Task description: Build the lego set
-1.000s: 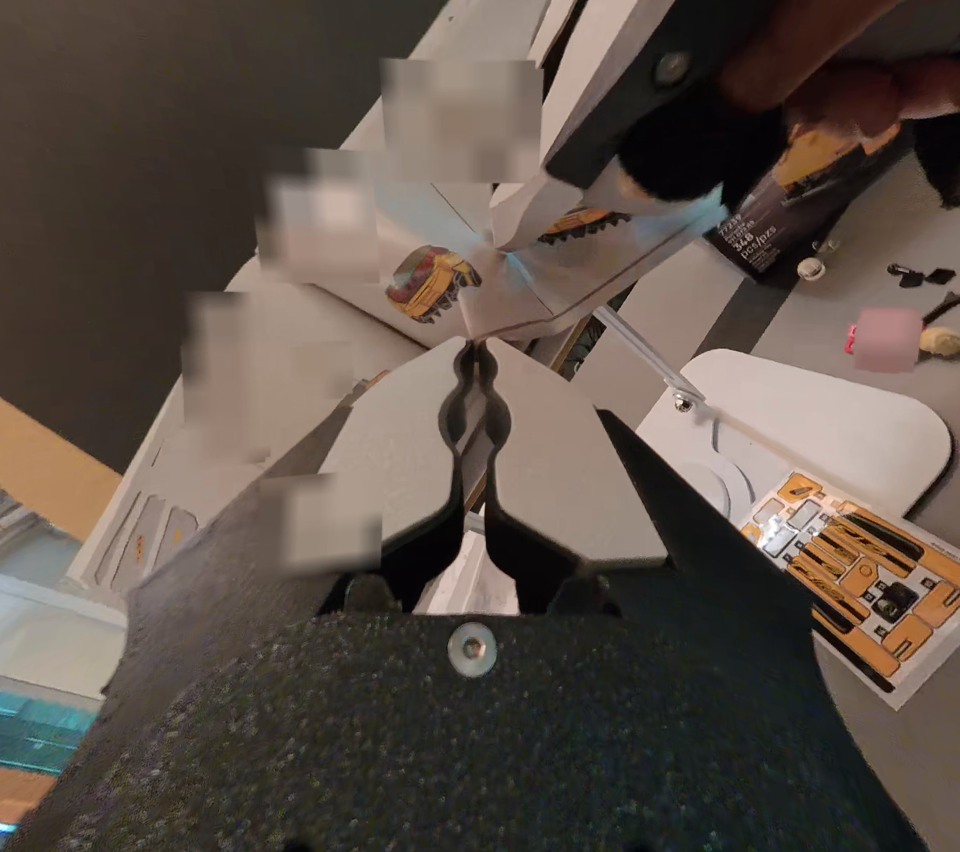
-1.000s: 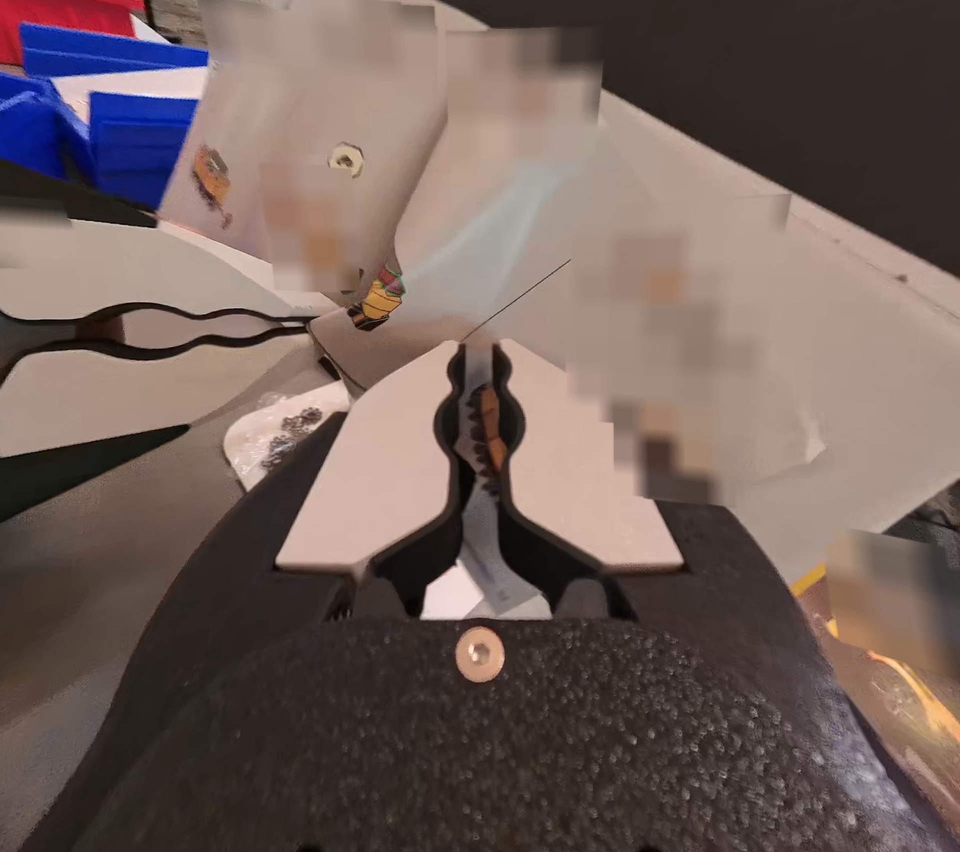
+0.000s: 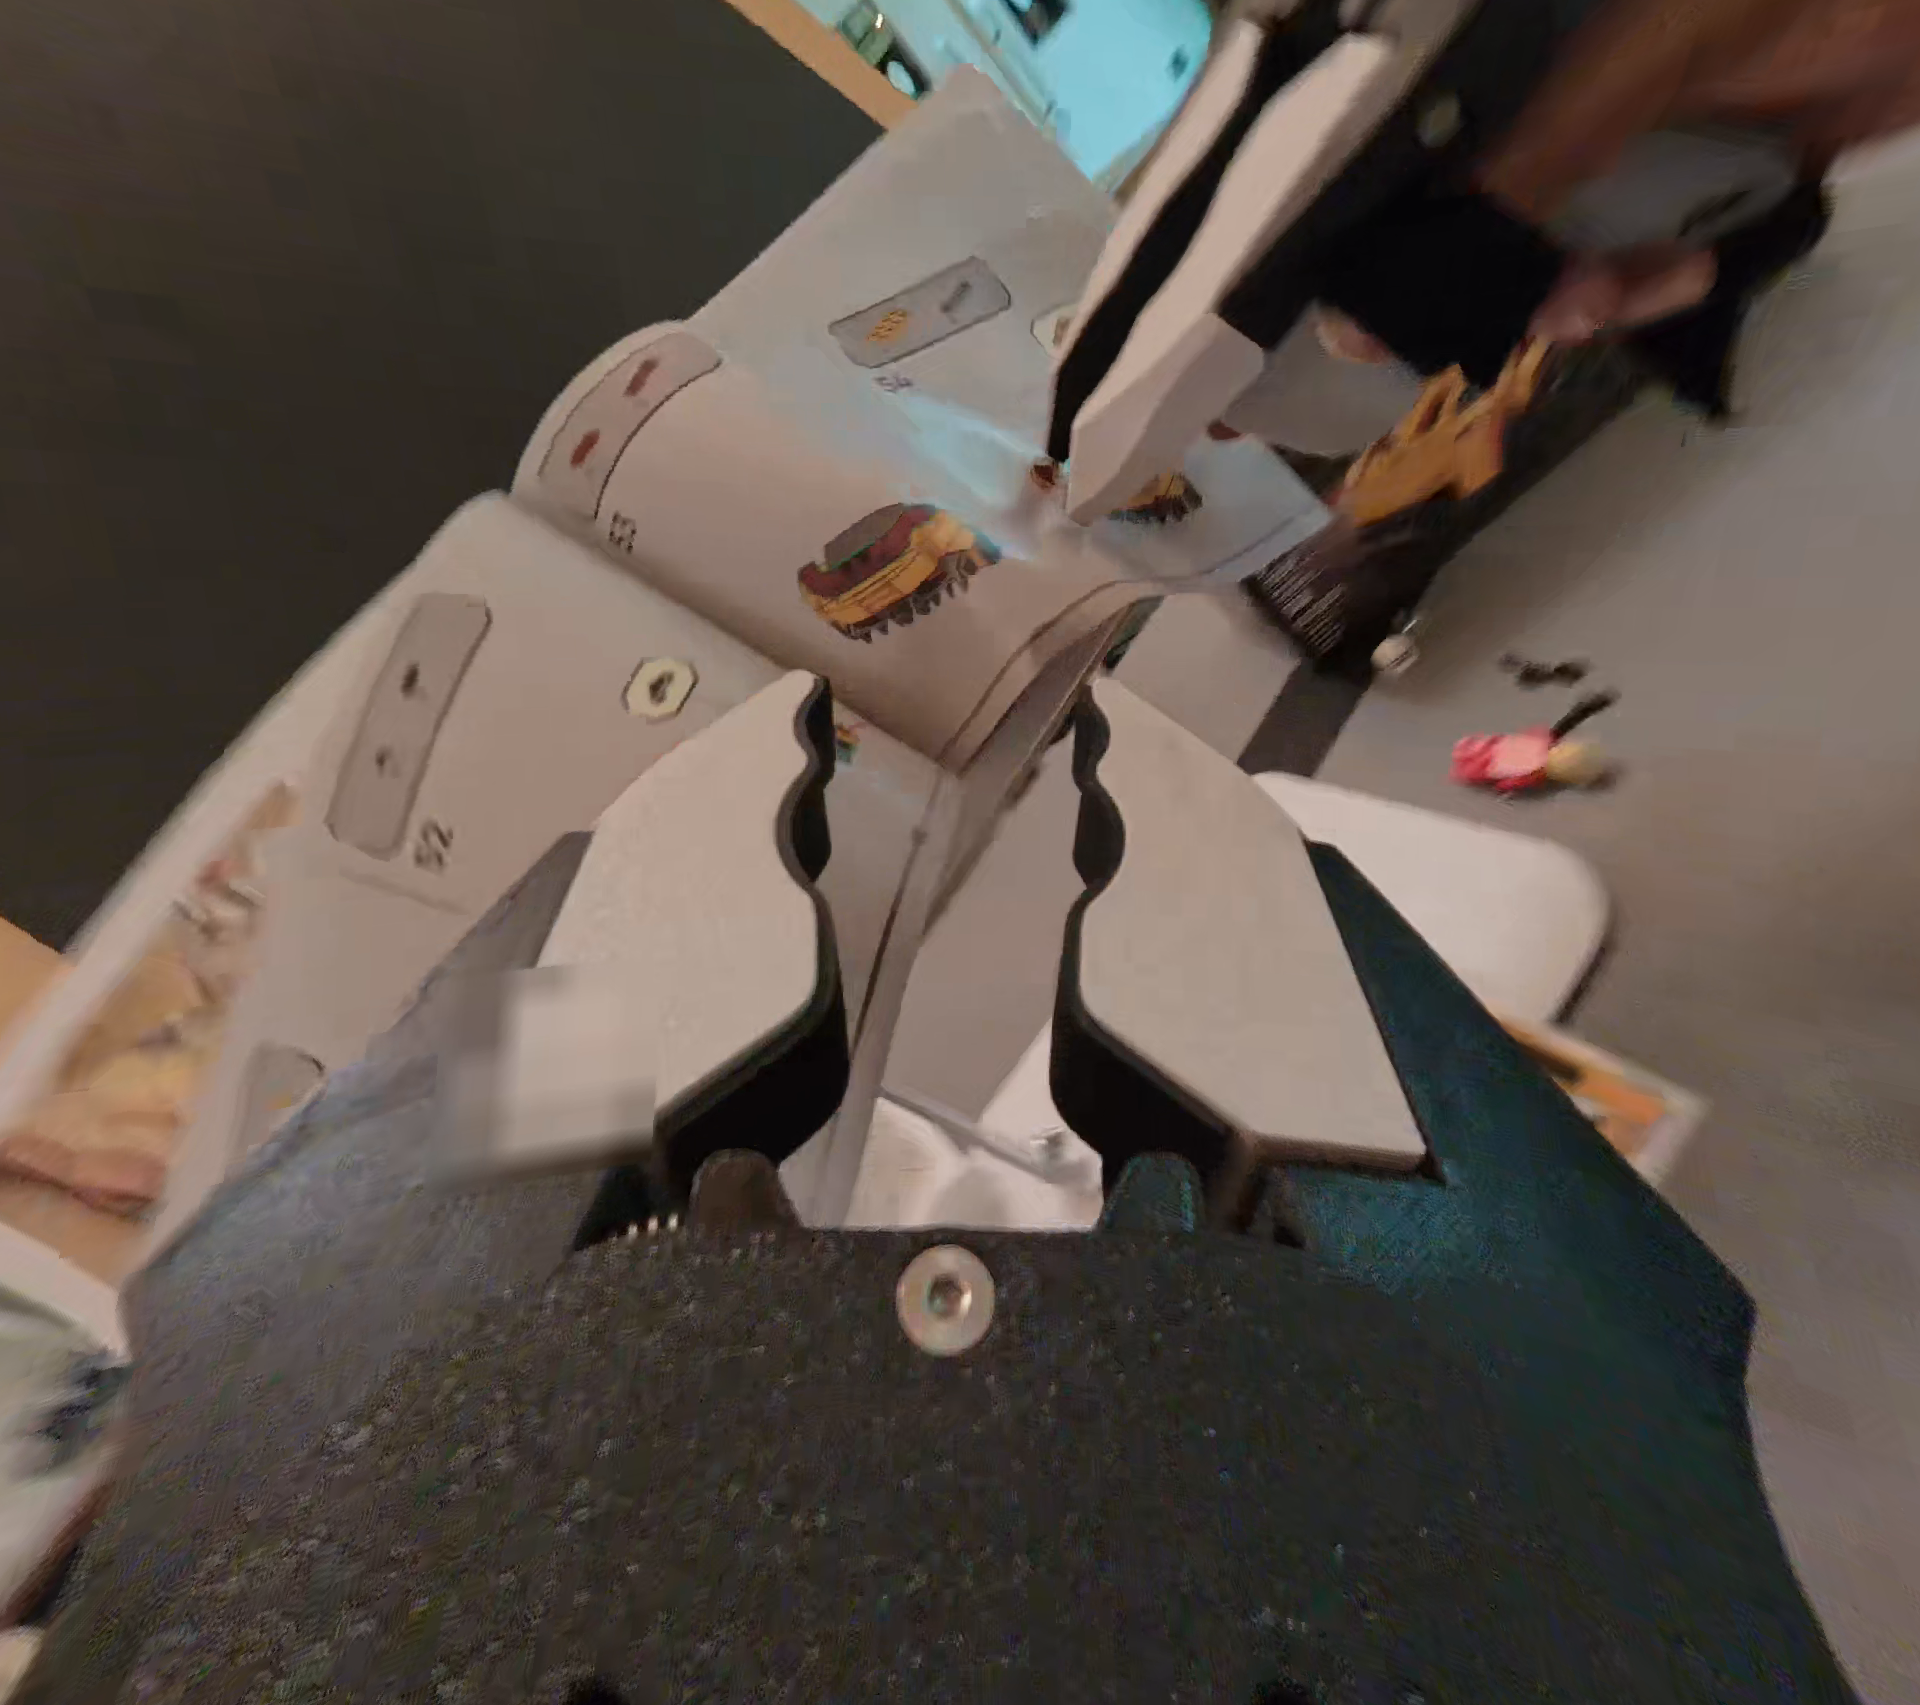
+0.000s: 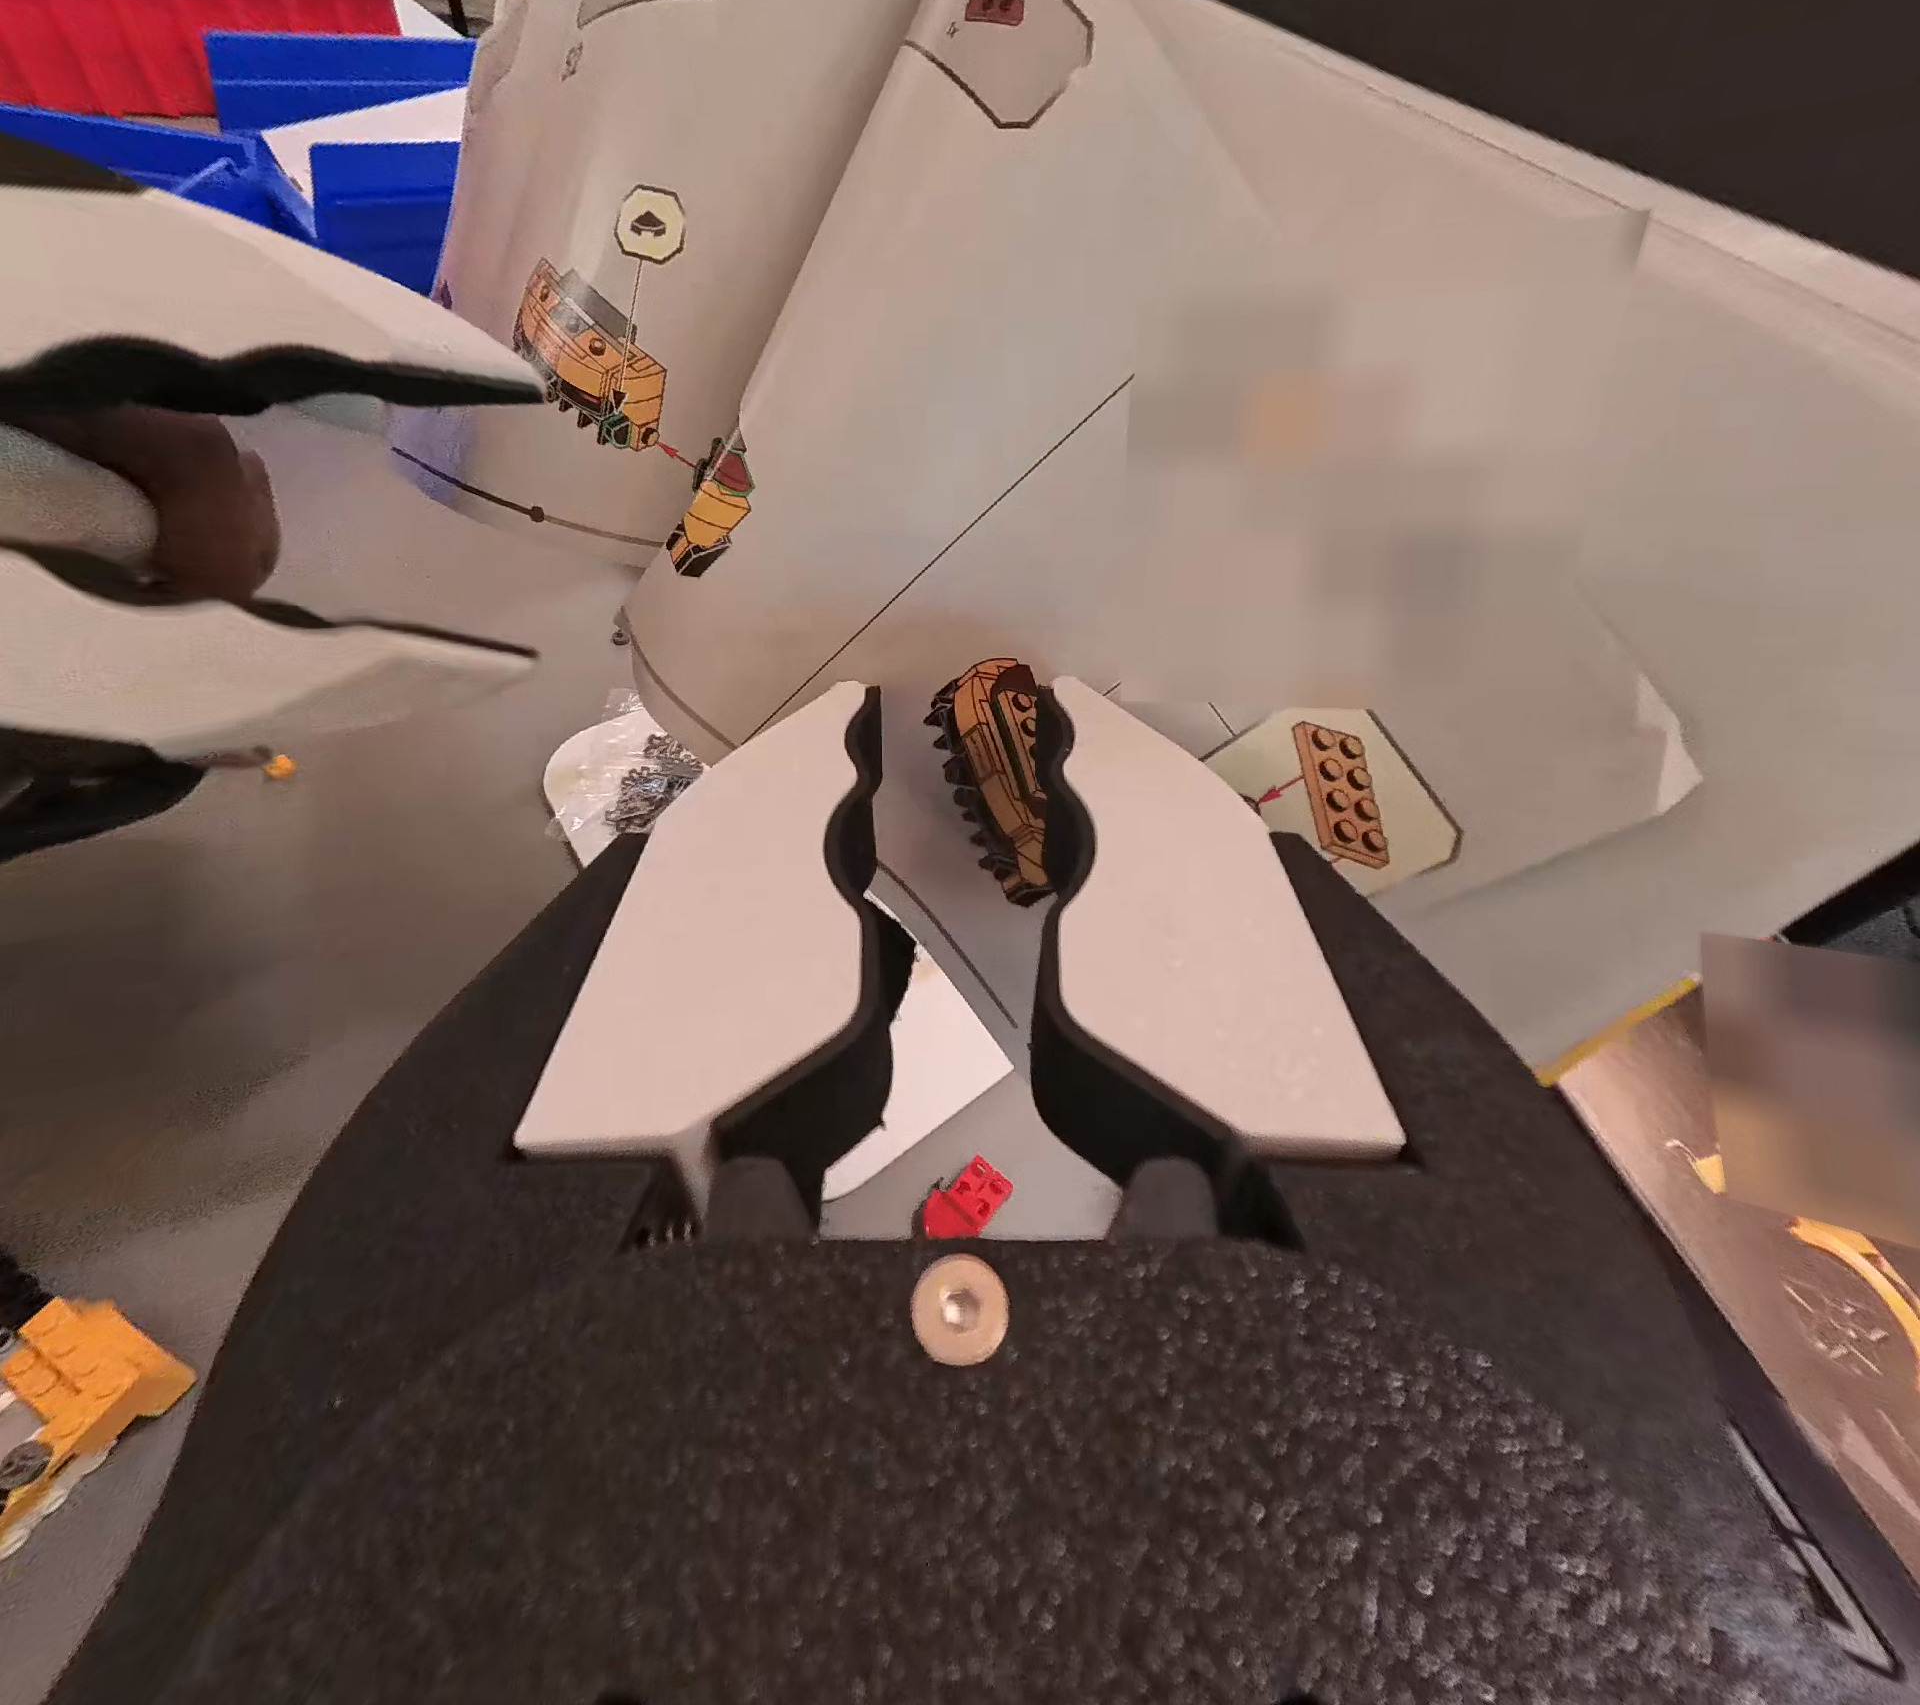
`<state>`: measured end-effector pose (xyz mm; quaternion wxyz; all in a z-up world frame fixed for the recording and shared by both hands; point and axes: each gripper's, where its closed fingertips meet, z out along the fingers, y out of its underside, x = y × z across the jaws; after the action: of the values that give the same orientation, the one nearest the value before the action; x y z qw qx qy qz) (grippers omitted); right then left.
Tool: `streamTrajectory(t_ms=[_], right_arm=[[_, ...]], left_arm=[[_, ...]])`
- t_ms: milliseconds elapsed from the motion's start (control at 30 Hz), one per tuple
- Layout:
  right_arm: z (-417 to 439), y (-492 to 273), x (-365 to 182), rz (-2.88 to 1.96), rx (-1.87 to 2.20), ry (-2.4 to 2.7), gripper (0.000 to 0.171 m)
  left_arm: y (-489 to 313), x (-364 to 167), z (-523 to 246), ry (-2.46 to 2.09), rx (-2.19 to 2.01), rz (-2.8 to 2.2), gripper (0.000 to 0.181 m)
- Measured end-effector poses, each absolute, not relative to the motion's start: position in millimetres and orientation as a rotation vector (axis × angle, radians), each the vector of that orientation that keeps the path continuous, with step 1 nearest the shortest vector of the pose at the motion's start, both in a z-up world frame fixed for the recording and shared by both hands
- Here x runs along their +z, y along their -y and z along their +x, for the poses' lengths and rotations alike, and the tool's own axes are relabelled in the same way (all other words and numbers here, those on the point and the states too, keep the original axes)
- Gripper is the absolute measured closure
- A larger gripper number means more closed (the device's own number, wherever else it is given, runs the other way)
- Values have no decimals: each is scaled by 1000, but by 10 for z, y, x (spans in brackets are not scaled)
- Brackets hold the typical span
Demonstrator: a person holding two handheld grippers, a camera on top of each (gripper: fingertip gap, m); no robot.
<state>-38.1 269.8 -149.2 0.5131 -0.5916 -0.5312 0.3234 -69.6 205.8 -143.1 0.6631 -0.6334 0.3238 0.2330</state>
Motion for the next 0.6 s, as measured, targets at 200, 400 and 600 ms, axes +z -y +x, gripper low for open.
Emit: streamTrajectory(t_ms=[200,400,600], right_arm=[[-443,-2637,-1500,-1425,822,1283,144],[-442,-2555,-1433,-1400,875,1298,144],[-199,-2352,-869,-1193,1212,1168,144]], left_arm=[[-2285,-1573,-696,-800,820,-1423,140],[-2186,-1355,-689,-683,785,-1317,175],[-2051,-1247,-890,-441,464,-1364,180]])
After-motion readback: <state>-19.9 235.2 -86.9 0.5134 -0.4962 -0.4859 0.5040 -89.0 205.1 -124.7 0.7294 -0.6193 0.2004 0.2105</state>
